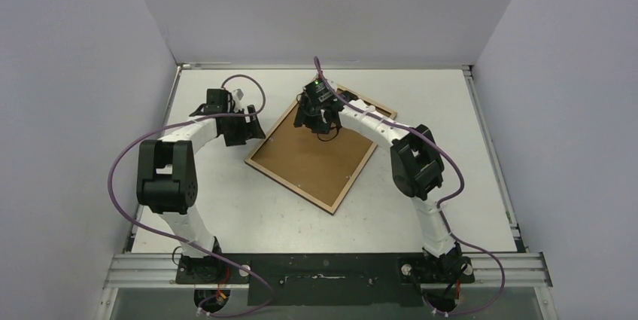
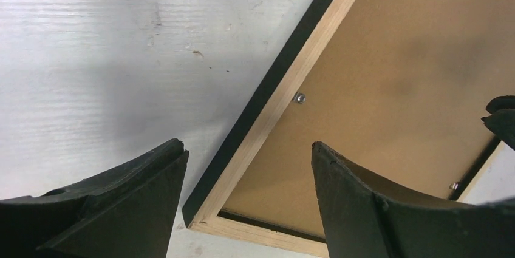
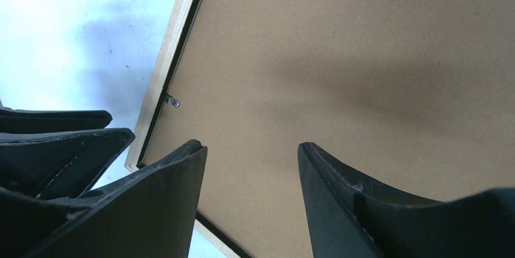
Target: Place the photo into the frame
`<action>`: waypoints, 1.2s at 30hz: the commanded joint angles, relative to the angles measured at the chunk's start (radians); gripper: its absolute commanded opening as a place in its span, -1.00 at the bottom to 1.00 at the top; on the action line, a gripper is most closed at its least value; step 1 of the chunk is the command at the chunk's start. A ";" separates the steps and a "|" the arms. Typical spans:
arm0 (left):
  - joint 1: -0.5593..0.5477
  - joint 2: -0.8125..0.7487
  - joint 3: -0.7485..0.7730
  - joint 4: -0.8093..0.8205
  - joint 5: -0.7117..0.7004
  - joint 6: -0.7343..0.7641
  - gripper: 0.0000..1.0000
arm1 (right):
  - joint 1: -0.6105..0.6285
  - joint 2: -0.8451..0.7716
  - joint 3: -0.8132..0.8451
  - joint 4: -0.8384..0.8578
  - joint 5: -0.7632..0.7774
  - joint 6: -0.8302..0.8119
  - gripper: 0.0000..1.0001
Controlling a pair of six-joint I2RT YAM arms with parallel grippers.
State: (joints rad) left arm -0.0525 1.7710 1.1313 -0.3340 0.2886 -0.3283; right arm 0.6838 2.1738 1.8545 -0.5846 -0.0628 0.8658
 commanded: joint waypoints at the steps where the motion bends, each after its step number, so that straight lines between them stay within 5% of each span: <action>1: 0.003 0.046 0.081 -0.063 0.130 0.063 0.45 | 0.016 0.016 0.055 -0.033 0.079 0.034 0.15; 7: -0.011 0.020 0.028 -0.022 0.186 0.045 0.43 | 0.026 0.032 0.063 -0.037 0.124 0.049 0.22; 17: -0.055 -0.101 -0.197 0.136 0.222 -0.139 0.11 | 0.040 0.055 0.094 -0.096 0.204 0.069 0.23; 27: -0.238 -0.212 -0.356 0.251 0.201 -0.263 -0.18 | 0.080 0.108 0.226 -0.241 0.260 -0.034 0.22; 32: -0.270 -0.308 -0.534 0.505 0.182 -0.391 -0.27 | 0.091 0.124 0.214 -0.254 0.309 -0.029 0.19; 36: -0.277 -0.368 -0.611 0.549 0.170 -0.416 -0.27 | 0.101 0.140 0.226 -0.281 0.322 -0.044 0.10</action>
State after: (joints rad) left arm -0.3210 1.4738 0.5625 0.0540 0.4648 -0.6777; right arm 0.7750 2.3020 2.0529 -0.8173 0.2020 0.8471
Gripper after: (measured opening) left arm 0.367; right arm 0.573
